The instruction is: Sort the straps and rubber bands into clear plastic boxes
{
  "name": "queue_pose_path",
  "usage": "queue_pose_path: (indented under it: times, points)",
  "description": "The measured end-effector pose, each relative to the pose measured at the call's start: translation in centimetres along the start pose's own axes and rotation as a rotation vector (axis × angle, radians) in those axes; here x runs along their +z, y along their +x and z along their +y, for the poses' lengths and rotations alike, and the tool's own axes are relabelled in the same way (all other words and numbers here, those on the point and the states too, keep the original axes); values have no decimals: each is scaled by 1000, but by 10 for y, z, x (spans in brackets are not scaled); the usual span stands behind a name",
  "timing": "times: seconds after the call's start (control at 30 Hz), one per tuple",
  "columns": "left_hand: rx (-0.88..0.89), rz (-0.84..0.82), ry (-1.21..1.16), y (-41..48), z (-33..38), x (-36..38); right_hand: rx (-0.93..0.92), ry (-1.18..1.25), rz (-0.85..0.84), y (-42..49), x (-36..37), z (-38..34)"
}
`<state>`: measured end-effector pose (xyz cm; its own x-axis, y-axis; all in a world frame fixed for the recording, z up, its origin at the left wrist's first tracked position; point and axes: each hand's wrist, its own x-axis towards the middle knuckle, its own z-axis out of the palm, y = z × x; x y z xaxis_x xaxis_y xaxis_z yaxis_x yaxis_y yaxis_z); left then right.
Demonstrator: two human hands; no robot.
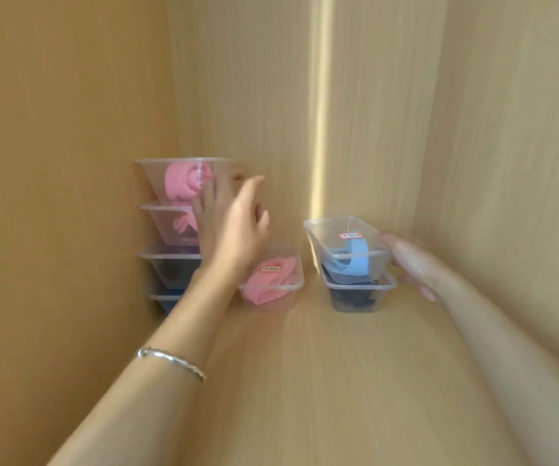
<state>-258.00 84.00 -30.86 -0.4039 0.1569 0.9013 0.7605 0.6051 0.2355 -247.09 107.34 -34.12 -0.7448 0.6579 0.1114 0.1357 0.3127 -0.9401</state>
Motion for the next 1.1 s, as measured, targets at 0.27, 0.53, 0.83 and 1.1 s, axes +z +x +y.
queue_pose_path:
  times: [0.27, 0.53, 0.83, 1.1]
  points:
    - [-235, -55, 93, 37, -43, -27, -80, -77, 50, -8, 5, -9]
    - [-13, 28, -164, 36, -7, -25, -44, 51, 126, 2, 5, -4]
    - [98, -315, 116, -11, 44, 4, 27, 144, 220, 1, -1, -5]
    - [-26, -601, 396, -20, 38, 13, -14, 30, 70, 4, 1, -4]
